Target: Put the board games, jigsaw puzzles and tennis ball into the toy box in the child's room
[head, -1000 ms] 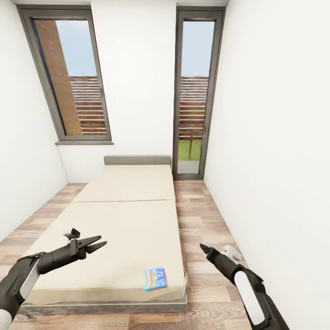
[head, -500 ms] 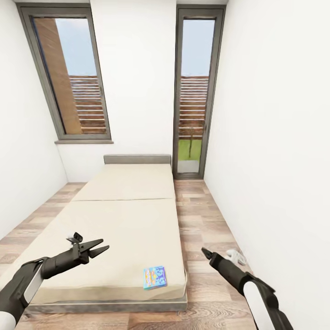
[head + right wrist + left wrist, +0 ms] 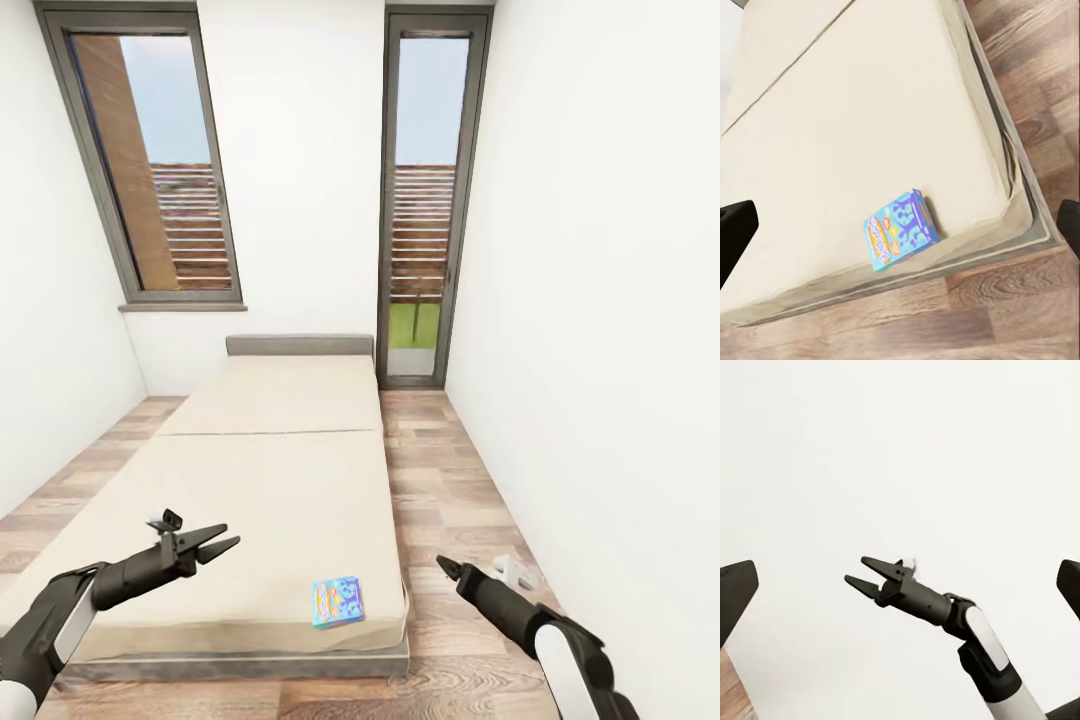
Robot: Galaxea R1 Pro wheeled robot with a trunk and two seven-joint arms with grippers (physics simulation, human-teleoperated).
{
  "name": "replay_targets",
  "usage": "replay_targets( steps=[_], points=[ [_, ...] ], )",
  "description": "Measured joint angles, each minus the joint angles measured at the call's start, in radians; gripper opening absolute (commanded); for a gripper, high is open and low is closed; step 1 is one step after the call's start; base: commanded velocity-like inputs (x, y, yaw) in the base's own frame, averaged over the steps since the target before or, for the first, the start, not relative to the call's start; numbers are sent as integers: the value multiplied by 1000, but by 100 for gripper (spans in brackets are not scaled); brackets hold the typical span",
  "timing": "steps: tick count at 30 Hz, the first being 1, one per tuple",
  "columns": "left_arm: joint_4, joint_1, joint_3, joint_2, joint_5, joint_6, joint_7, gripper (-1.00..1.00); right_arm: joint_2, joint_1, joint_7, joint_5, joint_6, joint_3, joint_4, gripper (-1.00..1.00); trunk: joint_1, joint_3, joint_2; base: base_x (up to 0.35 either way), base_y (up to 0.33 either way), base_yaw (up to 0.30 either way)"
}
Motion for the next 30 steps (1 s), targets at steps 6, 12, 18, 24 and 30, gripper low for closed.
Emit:
replay_targets(
  steps=[6, 12, 18, 24, 30],
  points=[
    [2, 1, 1, 0, 3, -44, -2, 100, 1, 0, 0, 3, -60, 5, 104, 100, 23, -19, -42, 0, 0, 0],
    [3, 2, 1, 2, 2, -52, -1, 100, 0, 0, 0, 3, -95, 7, 124, 100, 46, -38, -84, 0, 0, 0],
    [3, 2, 1, -1, 2, -51, -5, 100, -1, 0, 1, 3, -100, 7, 152, 100, 69, -56, -126, 0, 0, 0],
    [3, 2, 1, 1, 3, -49, -6, 100, -2, -1, 5, 2, -95, 6, 148, 100, 92, -75, -168, 0, 0, 0],
    [3, 3, 1, 2, 2, -49, -6, 100, -3, -2, 6, 2, -94, 7, 145, 100, 115, -94, -210, 0, 0, 0]
  ],
)
